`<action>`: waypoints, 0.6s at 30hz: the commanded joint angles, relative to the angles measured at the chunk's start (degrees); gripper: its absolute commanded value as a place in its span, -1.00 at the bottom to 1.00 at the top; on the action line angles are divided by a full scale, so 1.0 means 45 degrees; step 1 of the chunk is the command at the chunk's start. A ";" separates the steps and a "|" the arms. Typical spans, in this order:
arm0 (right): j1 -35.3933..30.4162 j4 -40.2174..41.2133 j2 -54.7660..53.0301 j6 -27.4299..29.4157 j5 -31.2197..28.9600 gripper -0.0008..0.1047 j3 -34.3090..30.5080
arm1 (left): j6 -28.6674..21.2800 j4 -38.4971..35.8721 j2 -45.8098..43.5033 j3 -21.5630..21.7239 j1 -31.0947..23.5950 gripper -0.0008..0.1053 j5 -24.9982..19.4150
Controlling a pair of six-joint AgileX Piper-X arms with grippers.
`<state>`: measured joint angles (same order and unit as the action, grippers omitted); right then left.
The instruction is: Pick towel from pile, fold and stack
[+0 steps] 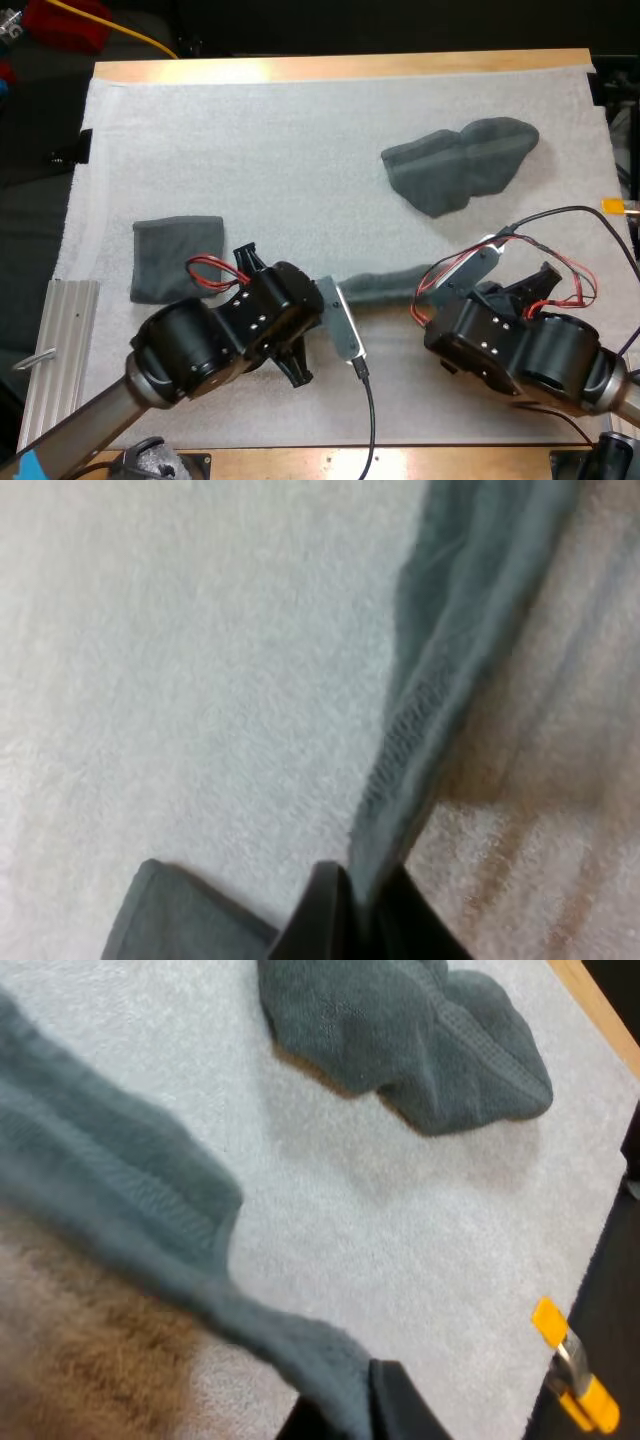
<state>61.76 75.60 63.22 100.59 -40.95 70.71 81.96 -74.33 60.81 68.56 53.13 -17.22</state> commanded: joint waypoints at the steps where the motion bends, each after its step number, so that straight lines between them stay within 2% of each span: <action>1: 0.0269 0.0426 -0.0097 -0.0053 0.0176 -0.96 0.0354 | 0.0277 -0.0319 -0.0113 0.0215 0.0219 -0.98 -0.0137; 10: 0.2655 0.2356 -0.0119 -0.2265 0.0211 -0.96 0.1619 | 0.2181 -0.1838 -0.0130 0.0597 0.2461 -0.98 -0.0205; 18: 0.4726 0.3333 -0.0133 -0.4371 0.0664 -0.96 0.1836 | 0.4196 -0.2982 -0.0146 0.0597 0.4370 -0.98 -0.0961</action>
<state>82.76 87.38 63.18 81.94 -38.06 78.40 99.34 -86.72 60.61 70.86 72.58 -20.19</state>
